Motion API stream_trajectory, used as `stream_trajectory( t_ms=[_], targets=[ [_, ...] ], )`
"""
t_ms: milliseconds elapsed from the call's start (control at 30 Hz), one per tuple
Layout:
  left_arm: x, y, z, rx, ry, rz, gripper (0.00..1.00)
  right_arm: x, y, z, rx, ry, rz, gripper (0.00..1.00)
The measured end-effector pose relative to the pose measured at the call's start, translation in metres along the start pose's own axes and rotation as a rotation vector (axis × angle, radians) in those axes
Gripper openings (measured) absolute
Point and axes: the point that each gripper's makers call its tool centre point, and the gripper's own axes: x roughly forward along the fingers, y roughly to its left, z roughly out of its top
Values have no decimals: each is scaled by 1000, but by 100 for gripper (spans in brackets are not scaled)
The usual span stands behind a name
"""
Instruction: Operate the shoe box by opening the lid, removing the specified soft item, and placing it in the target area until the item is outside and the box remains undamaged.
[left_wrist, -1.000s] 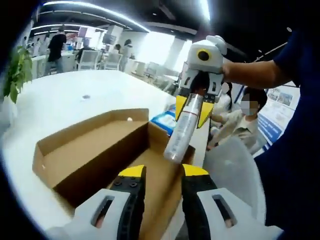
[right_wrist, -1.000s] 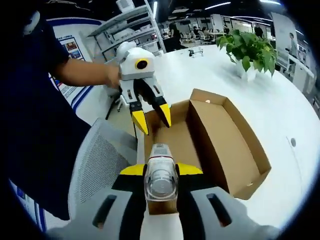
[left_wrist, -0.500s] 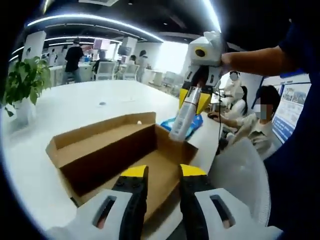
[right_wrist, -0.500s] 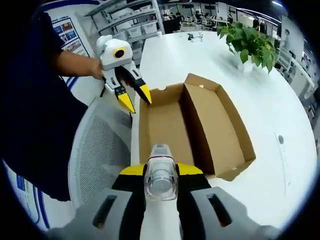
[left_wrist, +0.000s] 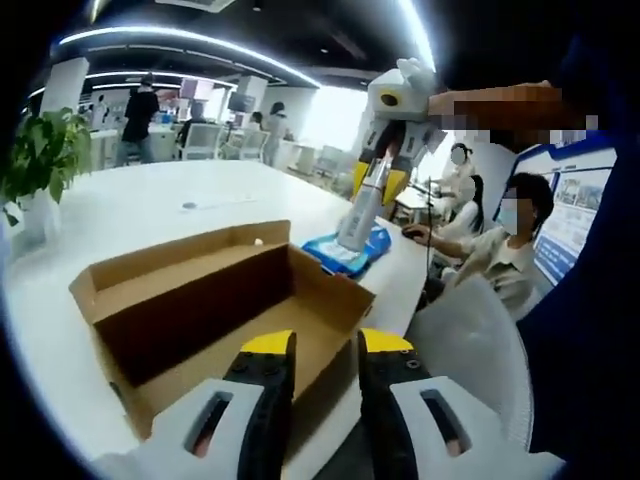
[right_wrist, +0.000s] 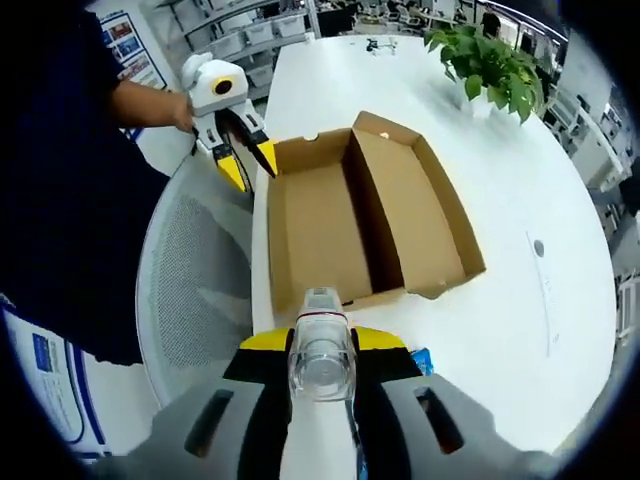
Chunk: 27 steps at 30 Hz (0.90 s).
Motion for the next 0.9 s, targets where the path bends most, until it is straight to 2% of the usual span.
stream_trajectory(
  t_ms=[200, 300, 433, 600, 767, 900],
  targets=[
    [3, -7, -1, 10, 6, -20, 23, -8, -8, -33, -18, 97, -24, 20],
    [5, -9, -2, 10, 10, -25, 23, -12, -16, -59, -34, 174, -44, 20],
    [6, -10, -2, 8, 12, -29, 22, -16, -25, -78, -6, 204, -64, 20],
    [9, -11, -7, 10, 32, -36, 21, -21, -38, -114, -35, 301, -98, 20],
    [11, -10, -10, 7, 44, -33, 21, -19, -45, -134, -12, 320, -99, 20],
    [12, -10, -10, 11, 47, -31, 21, -15, -50, -141, -13, 328, -101, 20]
  ],
)
